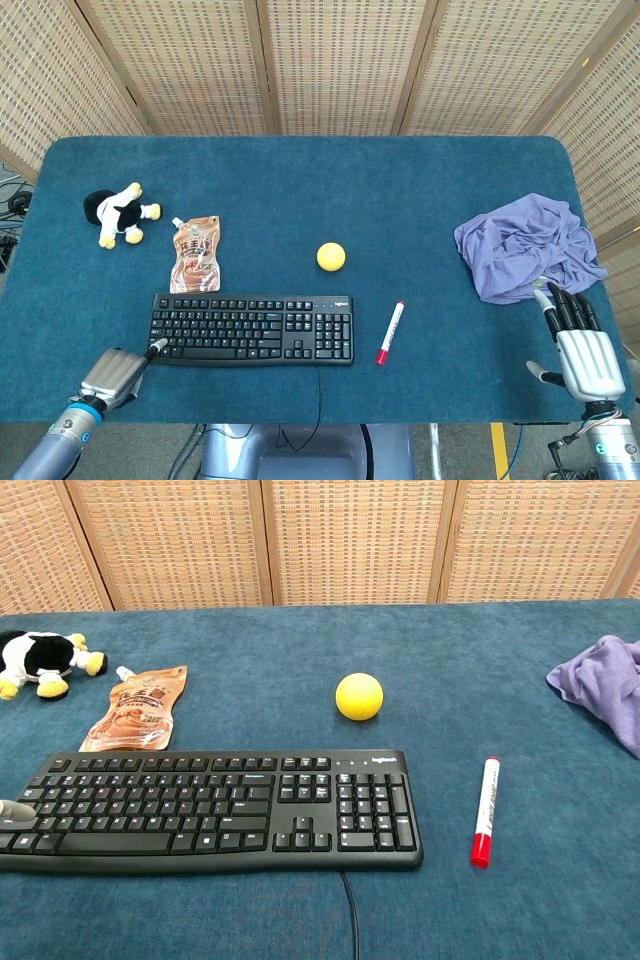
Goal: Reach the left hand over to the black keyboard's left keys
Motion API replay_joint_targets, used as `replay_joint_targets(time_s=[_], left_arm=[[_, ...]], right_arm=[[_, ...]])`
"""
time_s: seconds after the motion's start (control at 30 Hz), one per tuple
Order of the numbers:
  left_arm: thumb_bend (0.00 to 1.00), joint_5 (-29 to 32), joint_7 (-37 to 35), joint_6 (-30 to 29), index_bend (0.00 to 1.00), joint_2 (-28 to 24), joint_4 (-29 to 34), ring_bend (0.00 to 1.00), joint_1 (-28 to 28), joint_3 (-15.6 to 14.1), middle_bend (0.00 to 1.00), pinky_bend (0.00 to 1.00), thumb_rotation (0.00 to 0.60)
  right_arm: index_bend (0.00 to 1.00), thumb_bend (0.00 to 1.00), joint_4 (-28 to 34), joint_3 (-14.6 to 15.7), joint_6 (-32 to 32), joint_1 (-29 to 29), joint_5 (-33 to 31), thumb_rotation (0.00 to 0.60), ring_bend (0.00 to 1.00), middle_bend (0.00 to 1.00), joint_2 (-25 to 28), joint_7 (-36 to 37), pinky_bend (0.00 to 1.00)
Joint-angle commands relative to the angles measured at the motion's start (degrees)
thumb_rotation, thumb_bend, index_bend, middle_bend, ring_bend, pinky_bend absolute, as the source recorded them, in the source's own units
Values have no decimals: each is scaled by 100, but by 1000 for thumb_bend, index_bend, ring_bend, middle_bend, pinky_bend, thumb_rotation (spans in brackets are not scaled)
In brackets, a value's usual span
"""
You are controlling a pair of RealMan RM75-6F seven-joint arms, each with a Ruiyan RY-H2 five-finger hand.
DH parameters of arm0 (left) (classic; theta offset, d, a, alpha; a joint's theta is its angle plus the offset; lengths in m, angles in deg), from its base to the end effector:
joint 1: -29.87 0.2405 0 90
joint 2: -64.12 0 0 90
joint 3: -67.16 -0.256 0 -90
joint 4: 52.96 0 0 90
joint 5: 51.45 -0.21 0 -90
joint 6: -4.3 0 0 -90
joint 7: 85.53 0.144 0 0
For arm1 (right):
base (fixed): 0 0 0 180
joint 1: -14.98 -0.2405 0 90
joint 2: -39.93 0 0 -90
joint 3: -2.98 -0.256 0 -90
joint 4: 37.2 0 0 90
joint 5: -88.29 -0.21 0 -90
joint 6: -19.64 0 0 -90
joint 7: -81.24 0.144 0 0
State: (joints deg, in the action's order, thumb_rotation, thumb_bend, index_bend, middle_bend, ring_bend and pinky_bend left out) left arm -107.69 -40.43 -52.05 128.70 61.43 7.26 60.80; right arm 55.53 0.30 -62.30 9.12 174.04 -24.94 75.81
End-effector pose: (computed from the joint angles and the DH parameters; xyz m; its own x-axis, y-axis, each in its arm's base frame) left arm -0.2577 0.1797 0.0535 0.6234 0.5969 0.5051 0.7473 -0.2648 -0.6095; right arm -0.3090 -0.1853 0.1467 0.4636 -0.0528 0.8845 -0.8861 -0.0280 0.4627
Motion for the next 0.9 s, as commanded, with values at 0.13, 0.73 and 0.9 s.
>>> replay_joint_targets(time_s=[0.13, 0.73, 0.9], left_arm=[[848, 70, 75, -32, 0, 71, 10, 581, -66, -78, 603, 383, 600], [851, 333, 183, -223, 0, 200, 17, 581, -308, -194, 603, 383, 600], [851, 444, 217, -258, 0, 254, 4, 581, -392, -243, 603, 383, 600]], right_arm=[[0, 0, -5, 0, -15, 5, 9, 600, 0, 0, 8, 25, 0], [0, 0, -22, -1, -46, 12, 37, 600, 0, 0, 17, 82, 0], [0, 0, -27, -5, -44, 9, 35, 600, 0, 0, 17, 80, 0]])
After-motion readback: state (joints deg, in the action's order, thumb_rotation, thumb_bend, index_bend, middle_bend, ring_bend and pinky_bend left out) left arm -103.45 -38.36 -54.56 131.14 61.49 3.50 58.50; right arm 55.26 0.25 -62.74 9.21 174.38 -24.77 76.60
